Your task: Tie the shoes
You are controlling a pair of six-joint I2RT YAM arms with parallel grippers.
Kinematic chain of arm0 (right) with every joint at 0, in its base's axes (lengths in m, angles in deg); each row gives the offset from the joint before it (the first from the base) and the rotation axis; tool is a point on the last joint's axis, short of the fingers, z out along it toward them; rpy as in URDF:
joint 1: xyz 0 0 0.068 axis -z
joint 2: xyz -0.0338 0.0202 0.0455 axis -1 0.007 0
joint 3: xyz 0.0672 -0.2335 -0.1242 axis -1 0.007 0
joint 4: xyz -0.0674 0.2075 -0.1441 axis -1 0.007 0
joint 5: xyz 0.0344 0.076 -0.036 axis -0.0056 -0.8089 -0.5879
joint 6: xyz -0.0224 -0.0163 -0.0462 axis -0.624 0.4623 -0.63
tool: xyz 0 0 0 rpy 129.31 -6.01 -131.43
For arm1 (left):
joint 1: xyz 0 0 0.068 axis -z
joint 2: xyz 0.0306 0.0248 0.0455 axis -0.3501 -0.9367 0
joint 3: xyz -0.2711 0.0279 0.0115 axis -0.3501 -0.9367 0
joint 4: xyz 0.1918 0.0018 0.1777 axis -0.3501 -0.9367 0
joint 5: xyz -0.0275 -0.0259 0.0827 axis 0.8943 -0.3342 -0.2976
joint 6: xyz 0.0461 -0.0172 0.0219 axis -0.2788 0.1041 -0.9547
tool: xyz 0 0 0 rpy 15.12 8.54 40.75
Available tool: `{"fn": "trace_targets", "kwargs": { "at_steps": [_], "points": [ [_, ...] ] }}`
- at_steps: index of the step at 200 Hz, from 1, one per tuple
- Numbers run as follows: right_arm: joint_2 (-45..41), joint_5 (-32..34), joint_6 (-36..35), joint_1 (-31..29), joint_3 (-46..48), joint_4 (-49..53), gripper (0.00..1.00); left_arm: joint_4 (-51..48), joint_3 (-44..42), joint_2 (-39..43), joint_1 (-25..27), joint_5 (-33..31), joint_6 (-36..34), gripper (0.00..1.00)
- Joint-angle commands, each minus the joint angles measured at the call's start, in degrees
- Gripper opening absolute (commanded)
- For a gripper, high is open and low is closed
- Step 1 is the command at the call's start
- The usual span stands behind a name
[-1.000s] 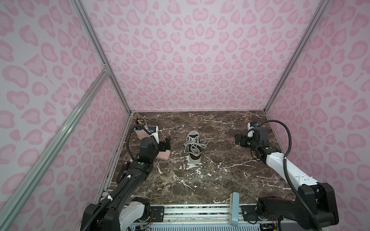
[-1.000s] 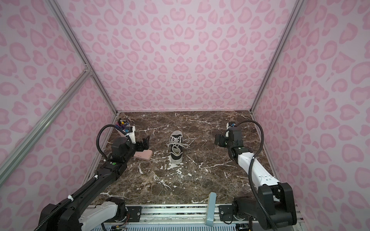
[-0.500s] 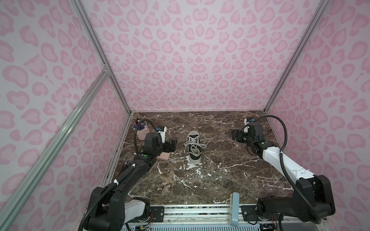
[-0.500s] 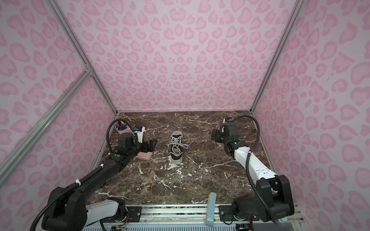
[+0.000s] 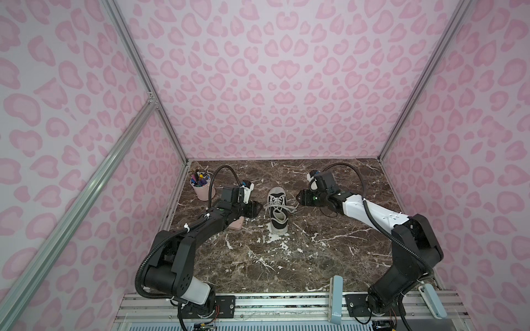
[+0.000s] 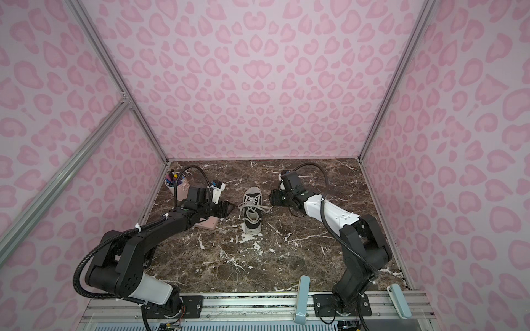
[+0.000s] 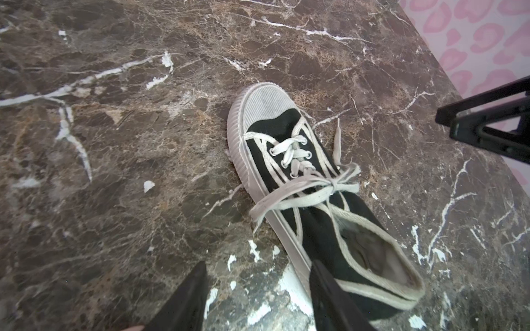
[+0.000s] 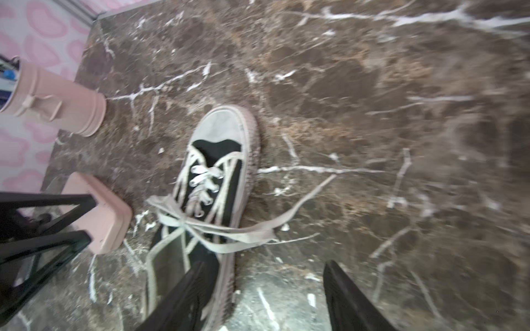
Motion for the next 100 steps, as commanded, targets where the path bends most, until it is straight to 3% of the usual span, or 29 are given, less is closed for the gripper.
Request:
{"fn": "trace_targets", "kwargs": {
  "at_steps": [1, 15, 34, 100],
  "points": [
    [2.87, -2.82, 1.58, -1.67, -2.59, 0.65, 0.61, 0.59, 1.68, -1.75, 0.45, 2.28, -3.29, 0.54],
    [4.91, -4.16, 2.24, -2.39, -4.41, 0.97, 0.58, 0.52, 2.97, -3.24, 1.29, 2.89, -4.52, 0.52],
    [7.62, -6.20, 3.15, -2.87, -6.75, 1.70, 0.50, -0.99, 6.24, -7.02, 1.87, 4.05, -6.18, 0.42],
    [10.82, -8.01, 3.26, -3.26, -9.73, 3.36, 0.44, -3.80, 12.52, -13.75, 2.93, 9.73, -8.19, 0.41]
  ]
}}
